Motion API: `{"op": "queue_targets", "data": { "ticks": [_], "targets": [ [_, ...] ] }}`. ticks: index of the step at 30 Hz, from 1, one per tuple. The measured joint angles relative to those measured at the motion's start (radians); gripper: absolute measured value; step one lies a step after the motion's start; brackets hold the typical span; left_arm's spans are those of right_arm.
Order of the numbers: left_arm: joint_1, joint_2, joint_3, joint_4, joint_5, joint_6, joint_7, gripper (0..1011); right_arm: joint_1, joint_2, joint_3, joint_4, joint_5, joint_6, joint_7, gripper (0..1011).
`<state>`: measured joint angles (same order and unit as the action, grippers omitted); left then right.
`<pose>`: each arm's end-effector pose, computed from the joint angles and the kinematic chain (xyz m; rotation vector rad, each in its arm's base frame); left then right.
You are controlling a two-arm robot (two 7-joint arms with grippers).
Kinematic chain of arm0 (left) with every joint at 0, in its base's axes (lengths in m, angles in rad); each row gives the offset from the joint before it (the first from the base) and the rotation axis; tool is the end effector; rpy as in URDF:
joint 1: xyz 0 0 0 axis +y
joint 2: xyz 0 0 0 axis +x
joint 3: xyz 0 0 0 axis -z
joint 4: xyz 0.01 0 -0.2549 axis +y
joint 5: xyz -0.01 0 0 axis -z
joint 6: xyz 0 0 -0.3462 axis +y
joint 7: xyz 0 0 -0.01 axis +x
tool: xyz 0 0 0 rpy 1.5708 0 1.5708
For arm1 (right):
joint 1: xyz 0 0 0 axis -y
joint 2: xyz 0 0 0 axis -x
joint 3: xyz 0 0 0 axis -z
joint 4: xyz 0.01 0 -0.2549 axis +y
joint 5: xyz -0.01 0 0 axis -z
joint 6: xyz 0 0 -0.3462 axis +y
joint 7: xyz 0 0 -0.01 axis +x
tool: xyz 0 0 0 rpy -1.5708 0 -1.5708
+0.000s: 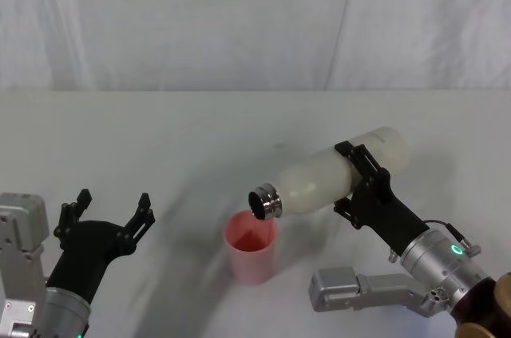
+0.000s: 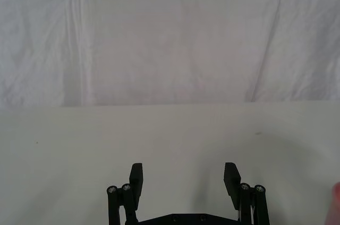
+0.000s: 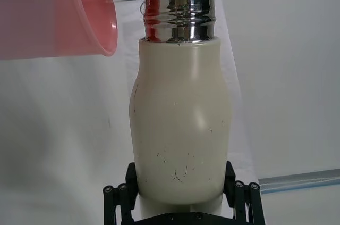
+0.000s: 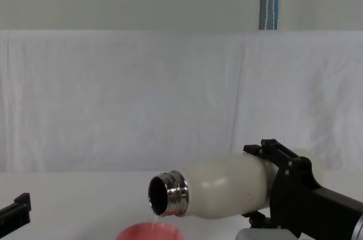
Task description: Grasp the thermos with one hand and pour water into the cup lid.
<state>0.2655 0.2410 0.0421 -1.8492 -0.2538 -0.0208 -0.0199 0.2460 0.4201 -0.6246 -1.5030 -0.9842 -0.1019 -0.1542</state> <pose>0.2991 0.0253 -0.2525 -0.0380 0.0140 1.4460 0.3718 0.0777 -0.2681 -0.6419 -1.3713 -0.8241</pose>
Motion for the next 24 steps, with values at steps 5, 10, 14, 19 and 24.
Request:
{"op": "queue_targets", "data": {
  "ticks": [5, 10, 14, 19, 24],
  "targets": [
    [0.000, 0.000, 0.000, 0.000, 0.000, 0.000, 0.000, 1001, 0.000, 0.000, -0.001, -0.001, -0.001, 0.001, 0.001, 951],
    [0.000, 0.000, 0.000, 0.000, 0.000, 0.000, 0.000, 1001, 0.001, 0.000, -0.002, -0.001, -0.003, 0.002, 0.001, 951],
    [0.000, 0.000, 0.000, 0.000, 0.000, 0.000, 0.000, 1001, 0.002, 0.000, -0.003, -0.001, -0.004, 0.002, 0.001, 951],
    [0.000, 0.000, 0.000, 0.000, 0.000, 0.000, 0.000, 1001, 0.002, 0.000, -0.003, -0.001, -0.004, 0.003, 0.001, 951],
    [0.000, 0.000, 0.000, 0.000, 0.000, 0.000, 0.000, 1001, 0.003, 0.000, -0.003, -0.001, -0.004, 0.003, 0.001, 951]
  ]
}}
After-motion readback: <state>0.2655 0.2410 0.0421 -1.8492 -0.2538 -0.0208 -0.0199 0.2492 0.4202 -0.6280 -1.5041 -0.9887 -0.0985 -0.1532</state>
